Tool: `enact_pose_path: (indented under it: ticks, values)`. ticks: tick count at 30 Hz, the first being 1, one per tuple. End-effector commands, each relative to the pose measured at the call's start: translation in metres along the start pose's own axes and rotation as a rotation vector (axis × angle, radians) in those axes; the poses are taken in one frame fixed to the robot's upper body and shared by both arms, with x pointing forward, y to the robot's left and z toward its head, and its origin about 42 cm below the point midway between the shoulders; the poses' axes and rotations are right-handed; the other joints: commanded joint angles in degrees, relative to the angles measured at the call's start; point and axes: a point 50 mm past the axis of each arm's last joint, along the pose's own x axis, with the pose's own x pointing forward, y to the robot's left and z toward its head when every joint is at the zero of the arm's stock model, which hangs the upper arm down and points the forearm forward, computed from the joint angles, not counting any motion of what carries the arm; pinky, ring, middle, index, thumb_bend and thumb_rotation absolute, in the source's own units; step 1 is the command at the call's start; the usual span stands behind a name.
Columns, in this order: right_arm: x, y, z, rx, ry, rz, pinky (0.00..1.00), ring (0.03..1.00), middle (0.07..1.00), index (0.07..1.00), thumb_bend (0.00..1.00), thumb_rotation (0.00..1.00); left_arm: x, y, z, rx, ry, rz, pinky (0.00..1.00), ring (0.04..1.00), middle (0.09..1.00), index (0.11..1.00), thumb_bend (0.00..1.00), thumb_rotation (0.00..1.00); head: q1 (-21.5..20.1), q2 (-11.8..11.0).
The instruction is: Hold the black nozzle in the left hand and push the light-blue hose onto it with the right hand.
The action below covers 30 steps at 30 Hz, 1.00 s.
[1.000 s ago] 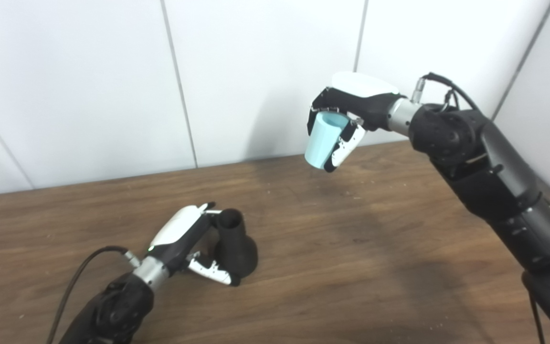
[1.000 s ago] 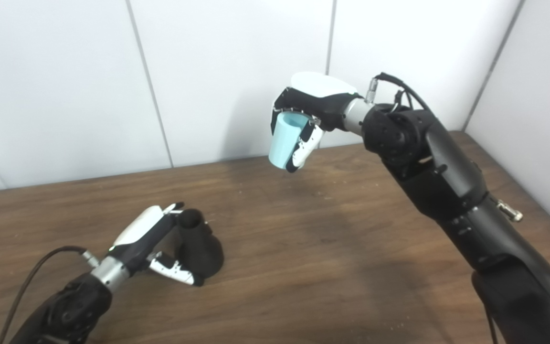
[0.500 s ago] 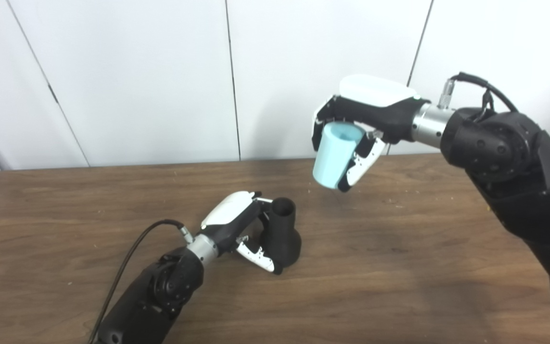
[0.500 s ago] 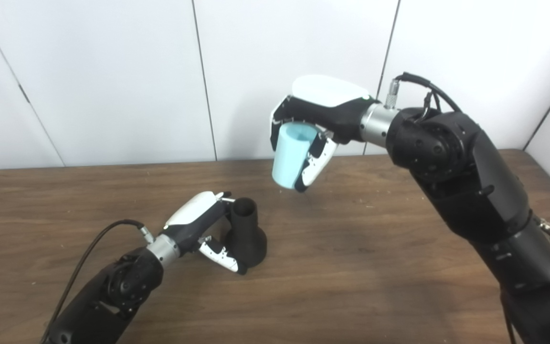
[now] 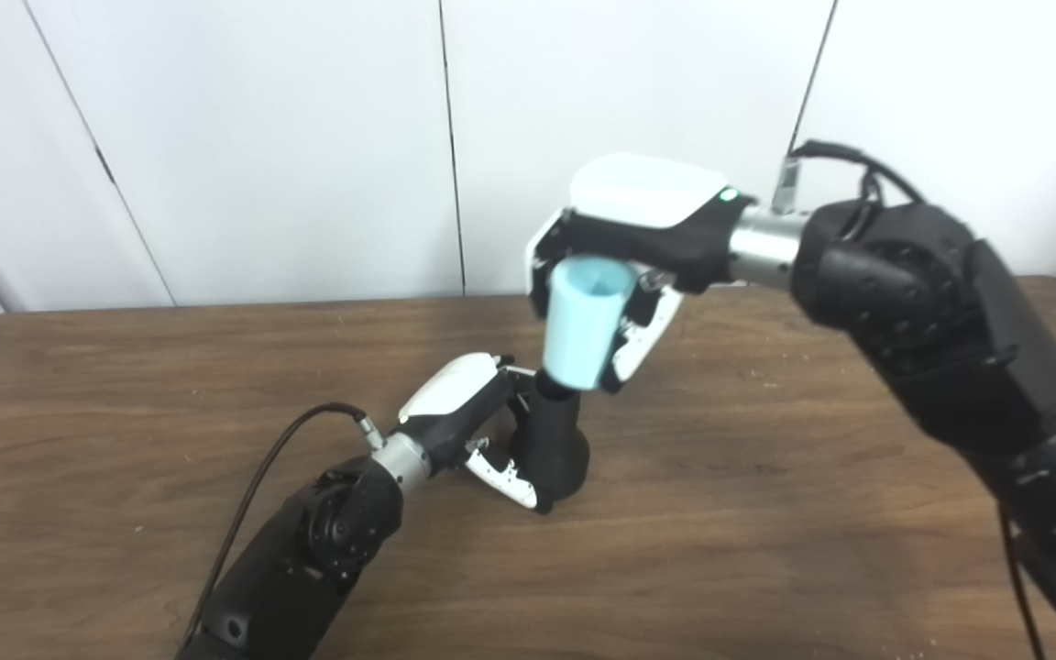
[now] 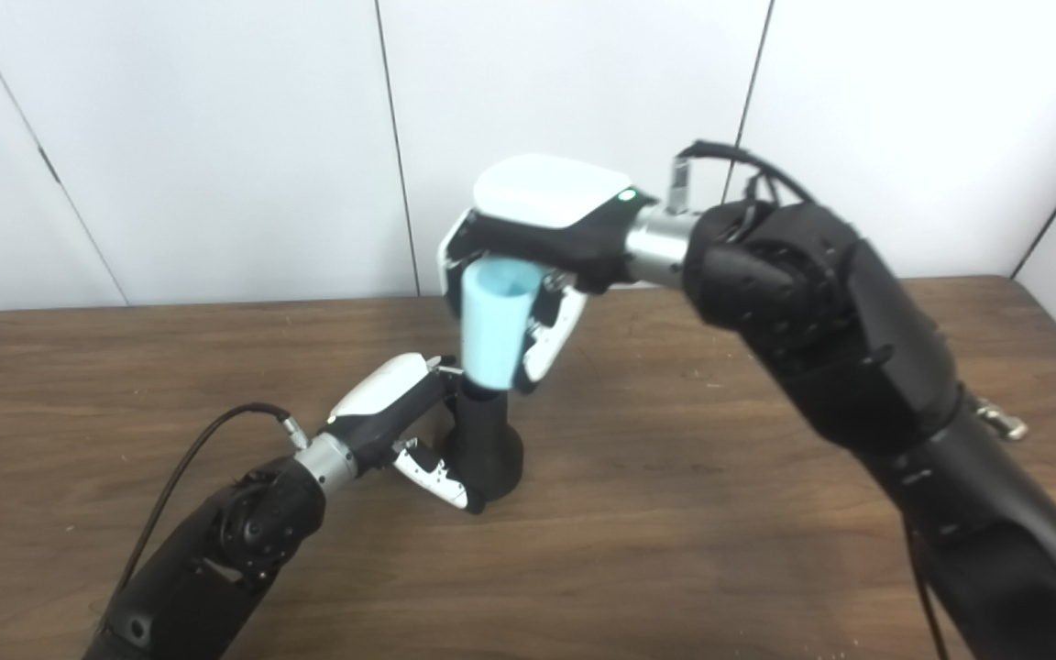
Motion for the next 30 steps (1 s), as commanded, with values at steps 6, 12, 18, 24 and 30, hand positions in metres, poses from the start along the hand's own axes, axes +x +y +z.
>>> enact_pose_path:
  ticks: [6, 12, 18, 24, 30]
  values:
    - [0.007, -0.019, -0.002, -0.054, -0.014, -0.072, 0.45, 0.437, 0.480, 0.483, 0.50, 0.00, 0.001, -0.032, 0.005, -0.005, 0.029, -0.129, 1.00, 0.623, 0.453, 0.502, 0.53, 0.00, 0.56, 0.45]
    - [0.014, -0.016, -0.007, -0.028, 0.012, -0.089, 0.46, 0.442, 0.482, 0.475, 0.50, 0.00, -0.001, -0.030, 0.006, -0.009, 0.026, -0.124, 1.00, 0.624, 0.453, 0.502, 0.53, 0.00, 1.13, 0.99]
    - [0.022, -0.015, -0.012, -0.012, 0.055, -0.130, 0.43, 0.439, 0.487, 0.474, 0.50, 0.00, -0.003, -0.033, 0.007, -0.010, 0.031, -0.127, 1.00, 0.618, 0.454, 0.503, 0.53, 0.00, 0.76, 1.18]
    - [0.020, -0.015, -0.019, -0.036, 0.082, -0.160, 0.38, 0.442, 0.495, 0.479, 0.50, 0.00, -0.004, -0.034, 0.007, -0.015, 0.030, -0.131, 1.00, 0.617, 0.458, 0.505, 0.52, 0.00, 0.64, 1.44]
    - [0.018, -0.010, -0.022, -0.050, 0.095, -0.161, 0.37, 0.440, 0.497, 0.482, 0.50, 0.00, -0.003, -0.032, 0.007, -0.016, 0.034, -0.136, 1.00, 0.617, 0.458, 0.505, 0.52, 0.00, 0.62, 1.70]
